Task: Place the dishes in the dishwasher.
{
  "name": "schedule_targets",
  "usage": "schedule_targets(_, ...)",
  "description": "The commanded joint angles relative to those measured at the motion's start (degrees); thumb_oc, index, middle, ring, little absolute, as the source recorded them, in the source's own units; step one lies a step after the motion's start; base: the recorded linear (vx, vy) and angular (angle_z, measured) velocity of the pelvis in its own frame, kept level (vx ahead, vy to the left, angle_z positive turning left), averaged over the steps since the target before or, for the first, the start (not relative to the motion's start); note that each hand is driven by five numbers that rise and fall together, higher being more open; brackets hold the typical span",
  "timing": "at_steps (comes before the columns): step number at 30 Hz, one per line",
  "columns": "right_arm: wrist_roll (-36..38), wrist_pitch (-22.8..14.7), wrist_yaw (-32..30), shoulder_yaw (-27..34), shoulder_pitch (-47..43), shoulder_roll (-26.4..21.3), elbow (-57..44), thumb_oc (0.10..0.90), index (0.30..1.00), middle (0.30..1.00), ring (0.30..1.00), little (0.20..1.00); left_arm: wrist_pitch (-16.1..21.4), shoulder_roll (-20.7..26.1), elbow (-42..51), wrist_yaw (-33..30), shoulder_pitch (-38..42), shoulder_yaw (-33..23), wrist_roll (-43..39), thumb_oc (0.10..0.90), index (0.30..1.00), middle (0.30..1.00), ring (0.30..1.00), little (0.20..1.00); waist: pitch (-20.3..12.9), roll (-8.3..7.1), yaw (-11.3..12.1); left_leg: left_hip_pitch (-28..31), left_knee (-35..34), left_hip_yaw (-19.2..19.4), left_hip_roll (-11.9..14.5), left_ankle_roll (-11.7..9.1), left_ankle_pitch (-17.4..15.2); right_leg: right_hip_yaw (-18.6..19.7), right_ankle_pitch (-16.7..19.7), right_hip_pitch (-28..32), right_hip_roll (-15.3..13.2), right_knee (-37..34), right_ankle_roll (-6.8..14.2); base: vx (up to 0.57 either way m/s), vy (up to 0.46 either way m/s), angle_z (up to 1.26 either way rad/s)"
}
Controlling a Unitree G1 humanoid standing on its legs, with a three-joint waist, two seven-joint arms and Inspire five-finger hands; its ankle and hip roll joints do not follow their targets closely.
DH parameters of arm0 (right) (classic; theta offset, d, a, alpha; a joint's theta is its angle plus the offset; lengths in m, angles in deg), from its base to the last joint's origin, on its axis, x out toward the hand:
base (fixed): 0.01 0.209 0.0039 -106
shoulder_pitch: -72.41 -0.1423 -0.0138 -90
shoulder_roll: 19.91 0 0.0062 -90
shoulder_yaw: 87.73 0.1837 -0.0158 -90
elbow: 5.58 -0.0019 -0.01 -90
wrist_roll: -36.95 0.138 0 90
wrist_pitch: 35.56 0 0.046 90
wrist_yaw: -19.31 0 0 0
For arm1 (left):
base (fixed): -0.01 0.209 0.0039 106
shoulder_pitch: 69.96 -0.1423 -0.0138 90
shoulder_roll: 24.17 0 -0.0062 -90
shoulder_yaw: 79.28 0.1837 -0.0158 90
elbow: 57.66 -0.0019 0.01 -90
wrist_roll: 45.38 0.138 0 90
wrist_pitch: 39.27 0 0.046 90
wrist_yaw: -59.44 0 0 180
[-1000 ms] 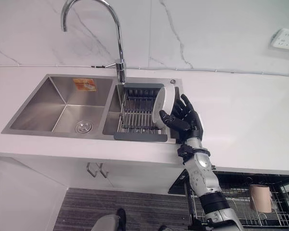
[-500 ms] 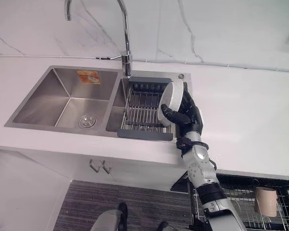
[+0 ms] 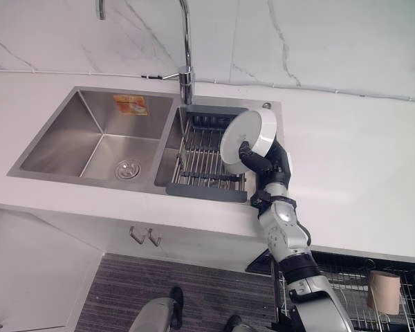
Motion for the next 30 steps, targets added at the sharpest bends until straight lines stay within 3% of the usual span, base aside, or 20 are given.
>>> schedule_targets(1, -7.44, -10.35, -4.50, 1.84, -8.32, -3.32, -4.18, 0.400, 0.300, 0.300, 0.300, 0.300, -0.23, -0.92, -1.25, 0.51, -1.52, 3.79, 1.99, 0.800, 0.900, 0.900, 0.900, 0.900, -2.30, -0.02, 0.48, -3.21, -1.02, 0.99, 0.87, -2.95, -1.97, 0.26, -7.08, 6.84, 0.43, -0.43, 0.98, -0.01, 0.003, 0.07)
schedule_targets(6, -22.04, -14.56, -12.70, 1.31, -8.65, -4.14, -7.47, 0.400, 0.300, 0.300, 0.300, 0.300, -0.26, -1.33, -0.85, 0.67, -1.49, 3.08, 3.34, 0.800, 0.900, 0.900, 0.900, 0.900, -2.36, 0.28, 0.61, -3.15, -1.02, 0.92, 0.60, -2.78, -2.14, 0.05, -6.97, 6.67, 0.30, -0.43, 0.95, -0.02, 0.003, 0.04)
schedule_targets(9, -25.55, -15.13, -14.85, 0.83, -8.61, -4.93, -9.55, 0.400, 0.300, 0.300, 0.300, 0.300, 0.09, -1.24, -0.55, 0.79, -1.69, 2.59, 3.81, 0.800, 0.900, 0.900, 0.900, 0.900, -2.39, 0.25, 0.63, -3.00, -1.02, 0.98, 0.51, -2.65, -2.30, -0.12, -6.93, 6.64, 0.20, -0.43, 0.98, -0.05, -0.011, 0.00)
schedule_targets(13, -25.49, -17.56, -14.98, 0.35, -8.18, -5.27, -11.20, 0.400, 0.300, 0.300, 0.300, 0.300, 0.46, -1.33, -0.52, 0.74, -1.56, 1.96, 3.90, 0.800, 0.900, 0.900, 0.900, 0.900, -2.53, 0.14, 0.37, -2.63, -1.02, 1.02, 0.47, -2.62, -2.59, -0.13, -6.83, 6.41, 0.16, -0.43, 1.02, -0.06, -0.012, 0.00)
schedule_targets(20, -20.50, -26.51, -10.43, 0.71, -7.05, -3.55, -16.68, 0.400, 0.300, 0.300, 0.300, 0.300, 1.91, -1.23, -0.92, 1.71, -1.92, 1.23, 3.96, 0.800, 0.900, 0.900, 0.900, 0.900, -3.15, -0.02, -0.59, -1.16, -1.02, 0.85, 0.18, -2.37, -3.53, 0.06, -6.39, 5.94, 0.12, -0.43, 1.16, -0.06, 0.001, 0.00)
schedule_targets(26, -19.71, -27.27, -6.00, 1.39, -7.02, -2.91, -23.47, 0.400, 0.300, 0.300, 0.300, 0.300, 2.44, -1.37, -2.11, 1.83, -0.63, 1.18, 5.00, 0.800, 0.900, 0.900, 0.900, 0.900, -3.80, -0.67, -2.18, 0.36, -1.02, 1.56, -0.09, -1.64, -4.92, 0.70, -5.77, 5.30, -0.19, -0.43, 1.61, -0.05, 0.027, -0.05)
schedule_targets(30, -19.41, -24.71, -7.05, 5.41, -4.93, -4.36, -33.87, 0.400, 0.300, 0.300, 0.300, 0.300, 1.36, -1.23, -3.22, 1.58, 1.13, 1.61, 4.40, 0.800, 0.900, 0.900, 0.900, 0.900, -4.65, -1.48, -5.19, 2.44, -1.02, 2.96, -0.57, -0.33, -7.08, 1.96, -4.61, 4.39, -0.42, -0.43, 2.46, -0.03, 0.069, -0.16)
